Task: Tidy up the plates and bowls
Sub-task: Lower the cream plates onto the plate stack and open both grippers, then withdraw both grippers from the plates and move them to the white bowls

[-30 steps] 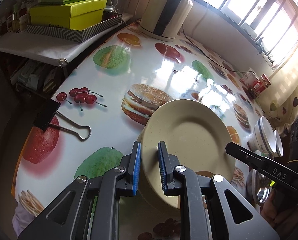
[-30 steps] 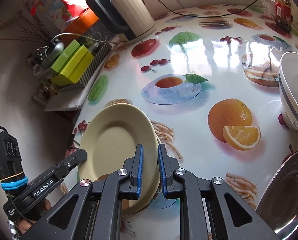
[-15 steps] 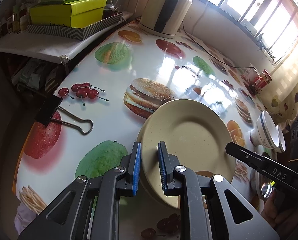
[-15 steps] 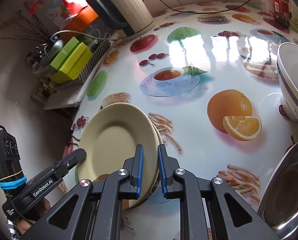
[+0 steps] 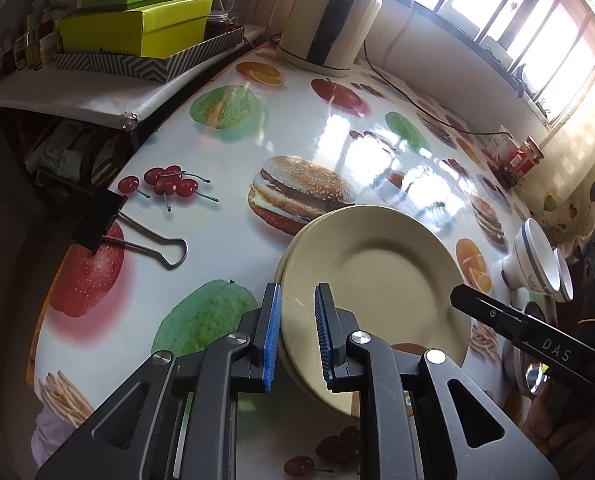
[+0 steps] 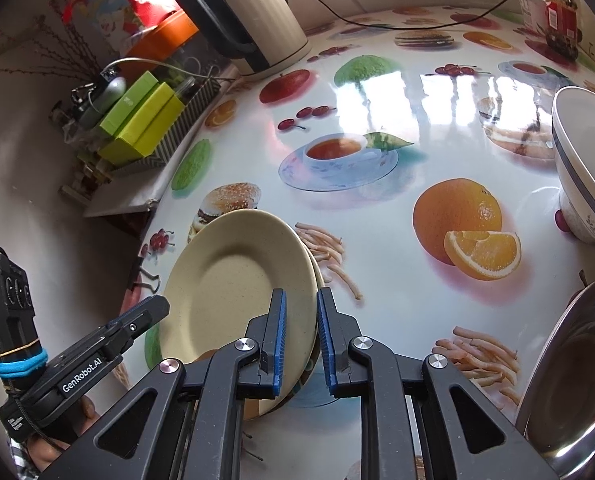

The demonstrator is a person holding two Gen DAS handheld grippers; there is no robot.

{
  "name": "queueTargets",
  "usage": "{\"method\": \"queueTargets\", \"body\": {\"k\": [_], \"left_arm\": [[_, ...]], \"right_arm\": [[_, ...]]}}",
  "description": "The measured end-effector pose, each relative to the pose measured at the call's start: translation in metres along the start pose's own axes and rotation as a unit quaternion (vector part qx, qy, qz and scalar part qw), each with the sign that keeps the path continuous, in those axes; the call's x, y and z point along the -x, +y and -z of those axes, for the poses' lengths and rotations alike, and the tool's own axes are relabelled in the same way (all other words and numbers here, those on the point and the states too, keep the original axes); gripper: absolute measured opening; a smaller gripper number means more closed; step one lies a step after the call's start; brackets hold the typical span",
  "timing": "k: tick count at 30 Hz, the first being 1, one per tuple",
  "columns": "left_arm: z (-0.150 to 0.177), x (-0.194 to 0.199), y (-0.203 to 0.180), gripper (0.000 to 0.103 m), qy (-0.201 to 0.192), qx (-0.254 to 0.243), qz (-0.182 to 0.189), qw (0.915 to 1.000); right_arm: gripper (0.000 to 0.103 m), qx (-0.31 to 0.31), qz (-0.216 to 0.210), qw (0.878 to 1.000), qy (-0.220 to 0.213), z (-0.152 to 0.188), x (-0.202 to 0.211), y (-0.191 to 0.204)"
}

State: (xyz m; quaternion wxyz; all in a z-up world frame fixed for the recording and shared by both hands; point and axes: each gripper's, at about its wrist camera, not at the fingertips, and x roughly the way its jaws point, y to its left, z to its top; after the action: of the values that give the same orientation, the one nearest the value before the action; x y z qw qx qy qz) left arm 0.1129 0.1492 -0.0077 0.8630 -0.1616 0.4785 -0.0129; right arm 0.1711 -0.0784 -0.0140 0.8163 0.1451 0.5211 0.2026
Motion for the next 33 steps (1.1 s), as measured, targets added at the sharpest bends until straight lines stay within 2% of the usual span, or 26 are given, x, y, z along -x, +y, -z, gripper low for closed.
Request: {"method": "queueTargets", "body": {"k": [11,14,16,18,24,28,33], "left_arm": [[0.000,0.000,0.001,0.018,-0.006,0.007,0.005,0.9999],[0.001,0.000,0.002,0.018,-0.009,0.009,0.010,0.9999],[0.001,0.000,0.003,0.019,-0.011,0.008,0.015,0.9998],[0.001,0.000,0.005,0.021,-0.011,0.011,0.022,0.9996],[0.000,-0.001,0.005,0.028,-0.015,0.011,0.035,0.9992],[0.000,-0.005,0.006,0.049,-0.011,0.014,0.035,0.9992],[0.003,-0.014,0.014,0.049,0.001,0.033,0.038,0.9987]], "right_arm": [[0.017,0.001,0.000,1.000,-0.003,0.000,0.000,-0.001],[0.023,0.000,-0.002,1.000,-0.002,0.000,-0.001,-0.002],[0.033,-0.002,-0.004,1.000,-0.001,0.000,-0.002,-0.004],[0.034,-0.005,-0.008,1.000,0.001,0.002,-0.004,-0.005],[0.037,-0.006,-0.010,1.000,0.004,0.003,-0.010,-0.008],[0.037,-0.005,-0.011,1.000,0.008,0.006,-0.014,-0.009],[0.037,-0.009,-0.015,1.000,0.009,0.006,-0.018,-0.011]]}}
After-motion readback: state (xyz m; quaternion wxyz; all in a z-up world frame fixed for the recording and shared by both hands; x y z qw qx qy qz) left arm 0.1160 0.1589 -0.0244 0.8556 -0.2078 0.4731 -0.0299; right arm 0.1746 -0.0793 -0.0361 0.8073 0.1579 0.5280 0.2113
